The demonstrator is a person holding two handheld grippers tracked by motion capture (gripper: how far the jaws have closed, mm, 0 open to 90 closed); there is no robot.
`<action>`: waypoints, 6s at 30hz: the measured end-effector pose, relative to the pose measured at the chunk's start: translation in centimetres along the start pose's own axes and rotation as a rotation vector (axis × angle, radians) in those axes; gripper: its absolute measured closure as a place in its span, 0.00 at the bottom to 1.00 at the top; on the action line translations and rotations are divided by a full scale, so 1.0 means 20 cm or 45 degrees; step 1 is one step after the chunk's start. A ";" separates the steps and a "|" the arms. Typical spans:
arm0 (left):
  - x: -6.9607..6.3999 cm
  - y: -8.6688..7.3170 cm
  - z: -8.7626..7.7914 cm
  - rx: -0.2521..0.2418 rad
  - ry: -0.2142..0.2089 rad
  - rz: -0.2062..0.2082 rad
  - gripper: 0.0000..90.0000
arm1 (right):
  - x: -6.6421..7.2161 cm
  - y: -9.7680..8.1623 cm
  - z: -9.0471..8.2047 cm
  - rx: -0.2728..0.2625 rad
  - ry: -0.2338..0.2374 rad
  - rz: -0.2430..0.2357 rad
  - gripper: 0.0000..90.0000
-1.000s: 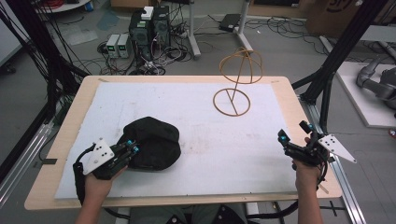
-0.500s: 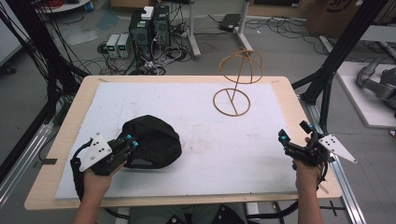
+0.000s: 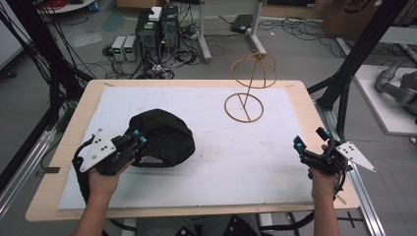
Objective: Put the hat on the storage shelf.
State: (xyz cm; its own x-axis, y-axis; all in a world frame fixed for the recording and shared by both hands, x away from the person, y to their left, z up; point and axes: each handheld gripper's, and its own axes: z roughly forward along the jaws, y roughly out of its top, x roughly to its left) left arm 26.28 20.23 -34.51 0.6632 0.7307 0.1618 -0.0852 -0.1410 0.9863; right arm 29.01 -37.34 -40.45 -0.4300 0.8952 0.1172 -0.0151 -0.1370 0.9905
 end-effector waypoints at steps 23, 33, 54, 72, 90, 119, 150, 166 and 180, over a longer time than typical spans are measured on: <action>0.07 0.30 0.18 -0.136 0.027 0.063 0.98 | 0.00 0.00 0.00 0.008 0.002 0.008 0.04; 0.11 0.41 0.27 -0.162 0.049 0.091 0.98 | 0.00 0.00 0.01 0.006 0.005 0.013 0.04; 0.14 0.60 0.52 -0.187 0.069 0.122 0.98 | 0.00 -0.01 0.01 0.006 0.003 0.010 0.04; 0.14 0.71 0.78 -0.182 0.044 0.143 0.98 | -0.02 -0.02 0.01 0.011 -0.002 0.023 0.04; 0.13 0.78 1.10 -0.204 0.109 0.119 0.98 | -0.05 -0.03 0.00 0.022 -0.013 0.031 0.04; 0.00 0.83 1.58 -0.190 0.126 0.106 0.98 | -0.08 -0.04 -0.04 0.004 -0.029 0.068 0.04; -0.18 0.61 1.86 -0.022 0.047 0.099 0.97 | -0.11 -0.04 -0.06 -0.012 -0.033 0.100 0.04; -0.18 0.64 1.84 -0.063 0.041 0.074 0.46 | -0.10 -0.04 -0.05 -0.008 -0.030 0.099 0.04; -0.16 0.70 1.78 -0.078 -0.010 0.017 0.29 | -0.09 -0.04 -0.04 -0.007 -0.024 0.090 0.04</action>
State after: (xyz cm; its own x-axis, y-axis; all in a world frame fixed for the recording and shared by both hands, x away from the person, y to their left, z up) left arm 49.42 -7.83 -22.43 0.6678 0.7235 0.1748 -0.1394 -0.1091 0.9842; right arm 29.08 -39.16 -41.55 -0.4134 0.8908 0.1885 0.0096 -0.2027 0.9792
